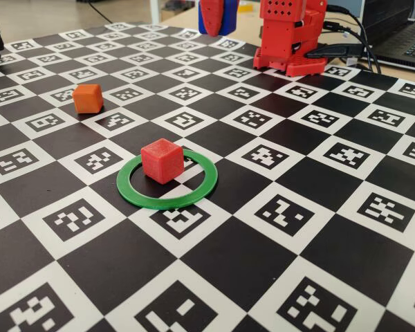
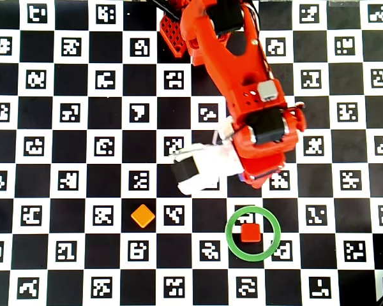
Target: Grab the red cube then put it in the green circle then put the blue cube on top and finally the orange cube on top
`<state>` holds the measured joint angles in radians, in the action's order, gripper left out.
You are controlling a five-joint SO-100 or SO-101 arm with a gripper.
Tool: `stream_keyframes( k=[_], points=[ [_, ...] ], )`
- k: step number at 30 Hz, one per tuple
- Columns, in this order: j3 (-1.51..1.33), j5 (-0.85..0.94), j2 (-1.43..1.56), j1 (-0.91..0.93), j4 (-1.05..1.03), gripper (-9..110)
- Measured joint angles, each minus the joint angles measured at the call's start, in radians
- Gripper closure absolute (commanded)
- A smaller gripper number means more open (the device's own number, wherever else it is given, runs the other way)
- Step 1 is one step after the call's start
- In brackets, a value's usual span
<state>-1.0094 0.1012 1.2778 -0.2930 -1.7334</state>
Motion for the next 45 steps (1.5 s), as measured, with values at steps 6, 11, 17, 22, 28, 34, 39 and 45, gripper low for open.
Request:
stream_keyframes(
  k=[6, 11, 17, 22, 28, 34, 39, 45],
  points=[
    [0.176, -0.080, -0.161, -0.017, -0.002, 99],
    [0.345, -0.127, -0.296, -0.017, -0.002, 99],
    [0.508, -0.196, -0.416, -0.008, -0.002, 99],
    [0.541, -0.233, -0.479, 0.026, -0.002, 99],
    [0.546, -0.279, -0.538, 0.063, 0.020, 99],
    [0.598, -0.319, -0.577, 0.067, 0.040, 99],
    [0.618, -0.325, -0.603, 0.067, 0.067, 99],
    [0.629, -0.325, -0.640, 0.057, 0.095, 99]
  ],
)
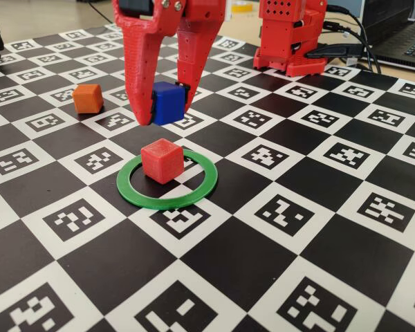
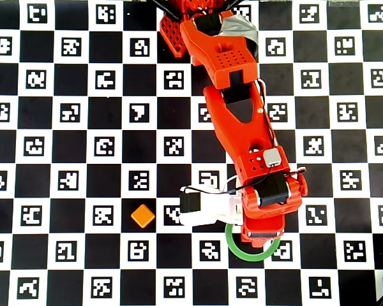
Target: Grab the red cube then put it in the green circle then put the blue cube on top and finally the orange cube on top
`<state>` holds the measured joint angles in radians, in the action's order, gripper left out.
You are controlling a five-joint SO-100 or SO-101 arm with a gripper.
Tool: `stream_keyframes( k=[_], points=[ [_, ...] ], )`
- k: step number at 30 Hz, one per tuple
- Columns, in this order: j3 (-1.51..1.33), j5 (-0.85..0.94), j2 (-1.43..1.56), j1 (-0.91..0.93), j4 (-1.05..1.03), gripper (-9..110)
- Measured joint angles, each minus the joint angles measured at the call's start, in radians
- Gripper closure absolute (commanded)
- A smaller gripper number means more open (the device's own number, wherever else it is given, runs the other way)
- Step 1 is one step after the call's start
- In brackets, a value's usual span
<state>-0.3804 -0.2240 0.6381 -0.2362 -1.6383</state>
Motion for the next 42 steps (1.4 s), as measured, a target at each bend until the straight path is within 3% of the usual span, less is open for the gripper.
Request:
stream_keyframes(
  k=[42],
  points=[
    [0.026, 0.000, -0.055, 0.002, 0.014, 96]
  ],
)
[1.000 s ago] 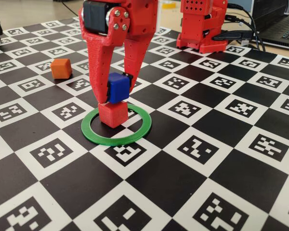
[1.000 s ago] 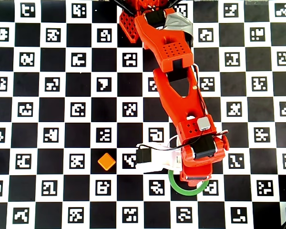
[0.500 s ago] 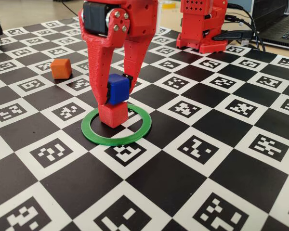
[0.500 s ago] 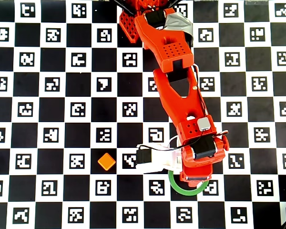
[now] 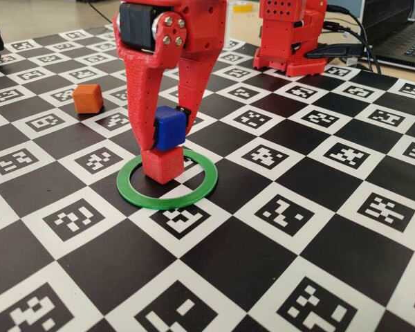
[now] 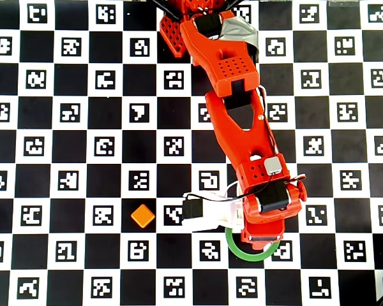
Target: Grab the red cube then put it in the green circle then put the blue cube on top and finally the orange cube on top
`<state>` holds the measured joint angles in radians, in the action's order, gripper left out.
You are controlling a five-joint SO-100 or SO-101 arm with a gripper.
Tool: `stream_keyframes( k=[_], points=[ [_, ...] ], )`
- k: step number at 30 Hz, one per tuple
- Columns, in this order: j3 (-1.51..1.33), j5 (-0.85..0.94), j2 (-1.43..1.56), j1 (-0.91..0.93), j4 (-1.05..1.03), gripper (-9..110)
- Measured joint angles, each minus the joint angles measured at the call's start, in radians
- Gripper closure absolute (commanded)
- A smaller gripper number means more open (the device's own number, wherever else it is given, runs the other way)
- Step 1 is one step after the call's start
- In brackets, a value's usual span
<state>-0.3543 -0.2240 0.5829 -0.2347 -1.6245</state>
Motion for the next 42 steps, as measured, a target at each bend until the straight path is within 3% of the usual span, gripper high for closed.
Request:
stream_keyframes(
  k=[33, 42],
  points=[
    [0.044, -0.017, 0.000, 0.000, -0.043, 57],
    [0.103, -0.005, 0.000, -0.018, -0.087, 55]
  ],
)
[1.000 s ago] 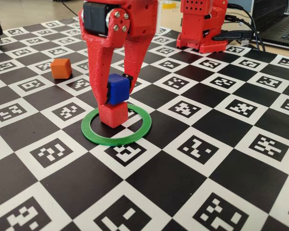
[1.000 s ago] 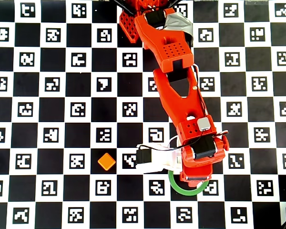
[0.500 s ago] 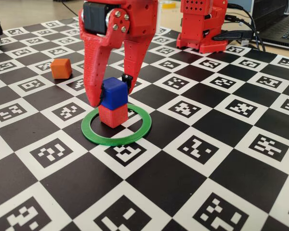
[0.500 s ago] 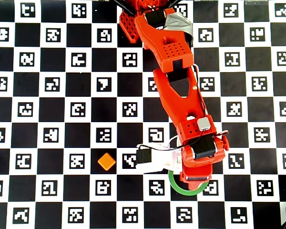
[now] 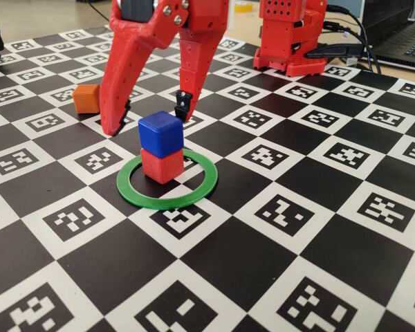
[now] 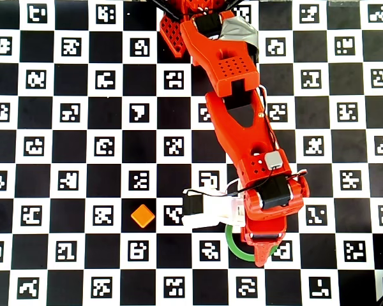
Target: Grab the red cube then put it in the green circle then put the blue cube on top and finally the orange cube on top
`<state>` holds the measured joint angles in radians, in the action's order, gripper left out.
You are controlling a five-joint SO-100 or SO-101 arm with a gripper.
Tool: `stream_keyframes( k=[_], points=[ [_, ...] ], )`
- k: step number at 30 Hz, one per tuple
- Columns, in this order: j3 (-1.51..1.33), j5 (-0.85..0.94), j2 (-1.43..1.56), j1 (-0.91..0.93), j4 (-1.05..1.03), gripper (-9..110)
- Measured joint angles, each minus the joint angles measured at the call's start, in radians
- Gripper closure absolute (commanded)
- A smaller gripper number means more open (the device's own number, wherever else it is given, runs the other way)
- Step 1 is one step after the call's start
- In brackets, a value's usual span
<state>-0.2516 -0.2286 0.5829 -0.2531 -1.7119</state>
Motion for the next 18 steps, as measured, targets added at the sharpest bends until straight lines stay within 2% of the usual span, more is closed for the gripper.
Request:
stream_keyframes(
  k=[9, 18],
  points=[
    [-0.043, 0.026, 0.029, -0.002, -0.012, 54],
    [-0.437, 0.064, 0.327, 0.009, 0.055, 56]
  ],
)
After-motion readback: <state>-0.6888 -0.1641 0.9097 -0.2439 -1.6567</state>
